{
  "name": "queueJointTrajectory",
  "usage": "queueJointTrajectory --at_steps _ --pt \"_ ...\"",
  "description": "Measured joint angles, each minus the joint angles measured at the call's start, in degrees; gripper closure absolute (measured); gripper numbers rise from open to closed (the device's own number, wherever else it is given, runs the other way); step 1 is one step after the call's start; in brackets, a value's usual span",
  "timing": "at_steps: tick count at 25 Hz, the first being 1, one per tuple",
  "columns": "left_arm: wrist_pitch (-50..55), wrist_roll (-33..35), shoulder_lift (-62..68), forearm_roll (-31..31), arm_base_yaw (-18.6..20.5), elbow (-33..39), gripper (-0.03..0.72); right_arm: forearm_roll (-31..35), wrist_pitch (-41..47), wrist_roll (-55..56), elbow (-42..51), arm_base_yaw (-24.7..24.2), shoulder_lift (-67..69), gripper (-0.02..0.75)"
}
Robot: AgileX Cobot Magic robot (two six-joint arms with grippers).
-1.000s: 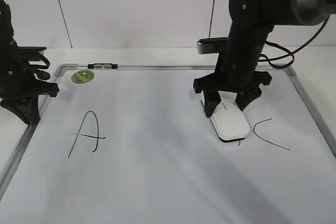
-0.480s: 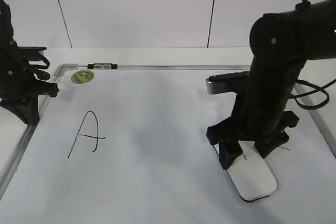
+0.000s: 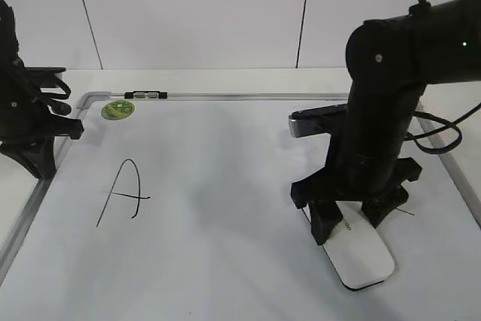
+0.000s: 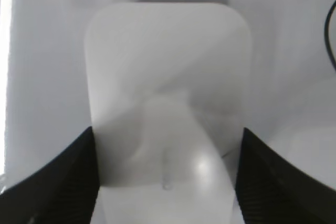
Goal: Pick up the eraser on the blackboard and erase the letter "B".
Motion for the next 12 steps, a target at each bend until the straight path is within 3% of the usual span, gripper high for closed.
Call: queueJointTrajectory --at_steps 8,12 --pt "-0.21 0.0 0.0 -0.13 0.2 0.0 0.668 1.12 9.85 0.31 -10.41 -0.79 6.87 0.209" --pt "-0.31 0.0 0.0 -0.4 0.23 0.0 0.668 3.49 10.67 0.95 -16.9 -2.81 10.52 0.209"
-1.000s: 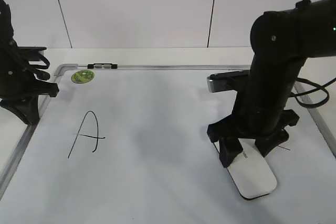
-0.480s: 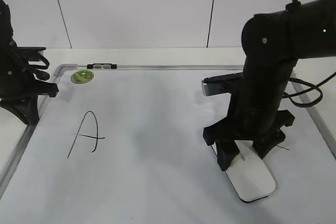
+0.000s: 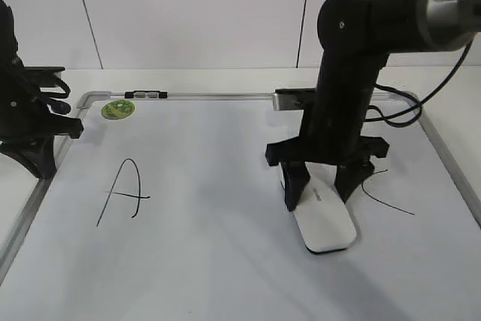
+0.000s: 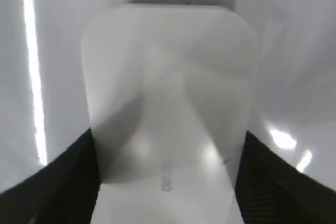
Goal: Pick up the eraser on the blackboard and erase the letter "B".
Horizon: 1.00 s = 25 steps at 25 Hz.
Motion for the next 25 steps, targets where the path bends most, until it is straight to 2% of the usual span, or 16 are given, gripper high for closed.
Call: queueJointTrajectory --at_steps 7,11,25 --pt "0.0 0.0 0.0 -0.22 0.0 0.0 0.668 0.43 -2.24 1.04 -13.31 -3.91 6.51 0.209" --pt "0.0 0.0 0.0 -0.35 0.0 0.0 0.668 0.16 -2.24 1.16 -17.62 -5.95 8.66 0.209" --pt "-0.1 0.0 0.0 -0.84 0.0 0.0 0.668 -0.73 -2.62 1.28 -18.8 -11.85 9.38 0.209"
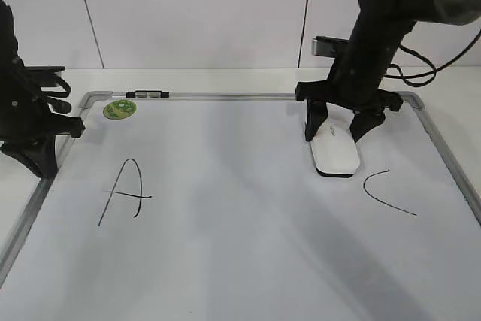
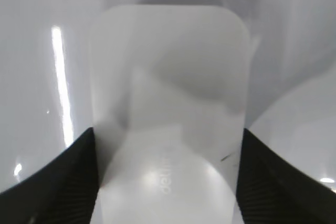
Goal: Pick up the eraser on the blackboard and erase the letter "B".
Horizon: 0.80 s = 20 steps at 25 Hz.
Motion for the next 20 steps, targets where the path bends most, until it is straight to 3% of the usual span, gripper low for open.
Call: queueJointTrajectory --at_steps 5,12,20 --pt "0.0 0.0 0.0 -0.09 0.09 0.0 0.668 -0.19 2.43 -0.2 -2.88 -0.13 0.63 0.209" --pt "0.0 0.0 0.0 -0.09 0.09 0.0 0.668 -5.51 3.23 -0.79 -6.3 -1.1 -1.88 0.209" --pt "0.0 0.0 0.0 0.02 0.09 0.0 0.668 -8.33 3.34 -1.09 -1.19 -1.1 -13.08 0.209"
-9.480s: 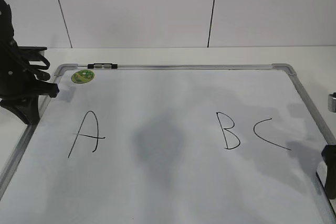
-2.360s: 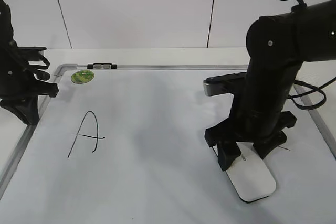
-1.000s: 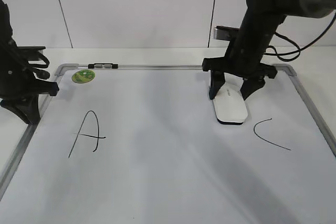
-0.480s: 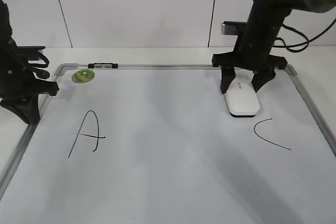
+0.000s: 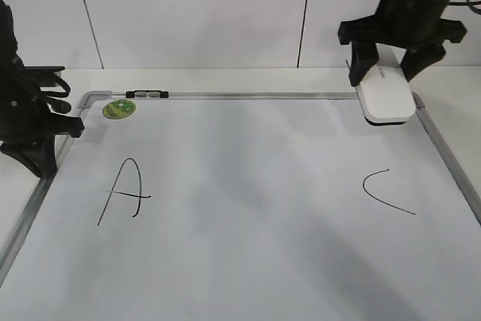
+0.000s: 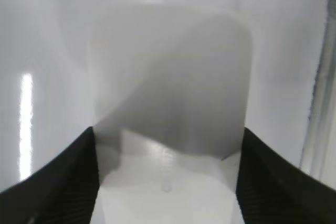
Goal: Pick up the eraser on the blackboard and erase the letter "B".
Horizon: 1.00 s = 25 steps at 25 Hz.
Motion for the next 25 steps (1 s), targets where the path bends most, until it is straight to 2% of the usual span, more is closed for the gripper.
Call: queueJointTrajectory --at_steps 6,12,16,19,25 --pt "0.0 0.0 0.0 0.0 0.0 0.0 0.668 -1.86 0.08 0.0 12.59 -1.1 -8.69 0.209" --pt "0.0 0.0 0.0 -0.1 0.0 0.0 0.668 1.41 0.08 -1.28 22.14 -8.41 -13.34 0.209" --pt "0.1 0.0 0.0 -0.21 0.0 0.0 0.668 5.75 0.08 -6.87 22.85 -13.17 -13.49 0.209" --pt "0.1 0.0 0.0 -0.31 0.0 0.0 0.668 7.22 0.08 -10.71 22.85 -14.78 -13.49 0.209" --pt "0.1 0.0 0.0 -0.43 0.0 0.0 0.668 8.81 -0.03 -14.63 22.85 -15.07 -8.07 0.209"
